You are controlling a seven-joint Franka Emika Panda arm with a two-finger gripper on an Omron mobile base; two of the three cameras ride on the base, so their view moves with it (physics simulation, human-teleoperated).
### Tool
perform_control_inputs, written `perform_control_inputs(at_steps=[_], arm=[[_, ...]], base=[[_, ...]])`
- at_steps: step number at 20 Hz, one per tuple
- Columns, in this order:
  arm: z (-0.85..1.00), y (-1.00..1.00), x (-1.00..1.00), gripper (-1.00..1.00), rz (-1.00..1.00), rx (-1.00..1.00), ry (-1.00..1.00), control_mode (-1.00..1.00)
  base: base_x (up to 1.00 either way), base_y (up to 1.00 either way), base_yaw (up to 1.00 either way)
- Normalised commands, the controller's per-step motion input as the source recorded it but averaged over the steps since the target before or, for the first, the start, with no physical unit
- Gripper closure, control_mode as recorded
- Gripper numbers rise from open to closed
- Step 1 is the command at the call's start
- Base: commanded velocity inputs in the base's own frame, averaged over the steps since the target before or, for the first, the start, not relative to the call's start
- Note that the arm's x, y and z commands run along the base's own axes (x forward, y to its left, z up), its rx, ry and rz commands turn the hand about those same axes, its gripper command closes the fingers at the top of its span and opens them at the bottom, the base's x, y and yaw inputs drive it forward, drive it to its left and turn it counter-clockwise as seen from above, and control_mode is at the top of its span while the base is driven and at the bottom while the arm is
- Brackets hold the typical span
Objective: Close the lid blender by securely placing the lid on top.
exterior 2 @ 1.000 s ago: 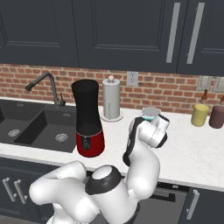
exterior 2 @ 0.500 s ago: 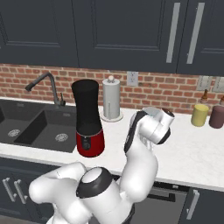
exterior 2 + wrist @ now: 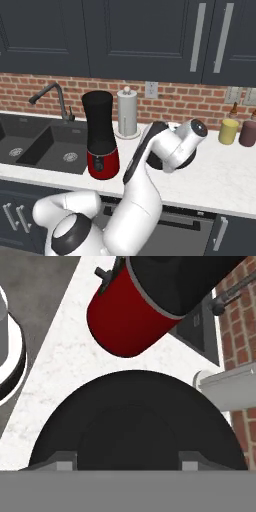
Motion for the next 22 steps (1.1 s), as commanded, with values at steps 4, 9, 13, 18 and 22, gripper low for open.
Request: perform_control_inputs(at_steps=[4, 9, 13, 18, 22], arm=[[1.0, 0.17, 0.0, 1.0, 0.0, 0.0, -0.34, -1.0], [1.0, 0.55, 0.33, 1.0, -0.02, 0.0, -0.21, -1.0], [1.0, 0.52, 0.42, 1.0, 0.0, 0.0, -0.03, -1.0], [1.0, 0.34, 0.41, 1.0, 0.02, 0.03, 0.08, -1.0], [1.0, 0.02, 0.2, 1.0, 0.06, 0.05, 0.3, -1.0]], base=[[0.0, 0.0, 0.0], [0.0, 0.0, 0.0], [0.0, 0.0, 0.0], [0.0, 0.0, 0.0], [0.0, 0.0, 0.0]])
